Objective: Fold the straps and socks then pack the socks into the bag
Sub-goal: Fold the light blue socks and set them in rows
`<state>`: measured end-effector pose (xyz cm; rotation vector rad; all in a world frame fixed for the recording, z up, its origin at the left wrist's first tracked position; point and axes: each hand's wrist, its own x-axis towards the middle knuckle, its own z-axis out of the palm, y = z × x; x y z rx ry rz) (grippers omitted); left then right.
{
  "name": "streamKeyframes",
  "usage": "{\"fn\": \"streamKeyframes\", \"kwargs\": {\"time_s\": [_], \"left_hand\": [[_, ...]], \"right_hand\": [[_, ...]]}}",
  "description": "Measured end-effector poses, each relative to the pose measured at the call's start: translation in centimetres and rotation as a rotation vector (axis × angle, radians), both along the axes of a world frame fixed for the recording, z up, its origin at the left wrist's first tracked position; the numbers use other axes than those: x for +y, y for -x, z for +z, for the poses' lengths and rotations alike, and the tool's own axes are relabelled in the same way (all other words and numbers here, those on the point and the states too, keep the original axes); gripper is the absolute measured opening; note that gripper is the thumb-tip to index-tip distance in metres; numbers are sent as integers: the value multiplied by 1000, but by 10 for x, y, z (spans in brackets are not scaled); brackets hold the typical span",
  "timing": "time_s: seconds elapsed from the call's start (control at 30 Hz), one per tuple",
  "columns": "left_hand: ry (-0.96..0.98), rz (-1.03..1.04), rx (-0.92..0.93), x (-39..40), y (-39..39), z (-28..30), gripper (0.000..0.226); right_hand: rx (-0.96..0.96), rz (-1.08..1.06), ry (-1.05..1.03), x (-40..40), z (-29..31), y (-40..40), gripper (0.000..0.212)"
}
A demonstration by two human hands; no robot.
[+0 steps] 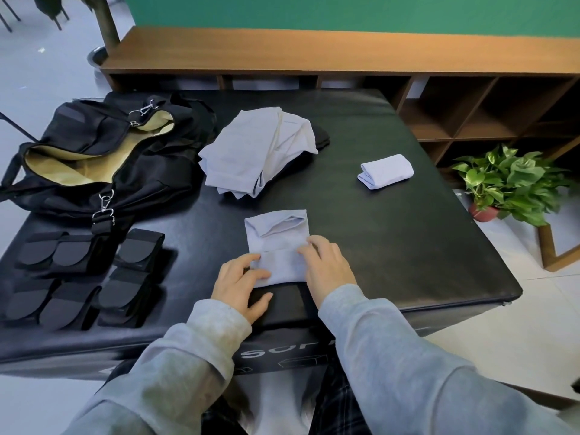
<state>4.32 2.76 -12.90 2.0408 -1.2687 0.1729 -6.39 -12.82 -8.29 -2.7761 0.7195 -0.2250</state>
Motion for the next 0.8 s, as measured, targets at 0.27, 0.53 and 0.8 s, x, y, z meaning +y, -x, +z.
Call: {"fn": "streamKeyframes", "kwargs": {"time_s": [0.27,0.53,0.8], "left_hand": [[10,98,46,-1,3,2,32],[-14,138,31,1,5,1,52],[49,61,108,7,12,15,12]], "right_hand": [[0,110,-148,12,-1,21,53],[15,121,-190,10,1,24,49],[-91,113,-170,13,2,32,30]]}}
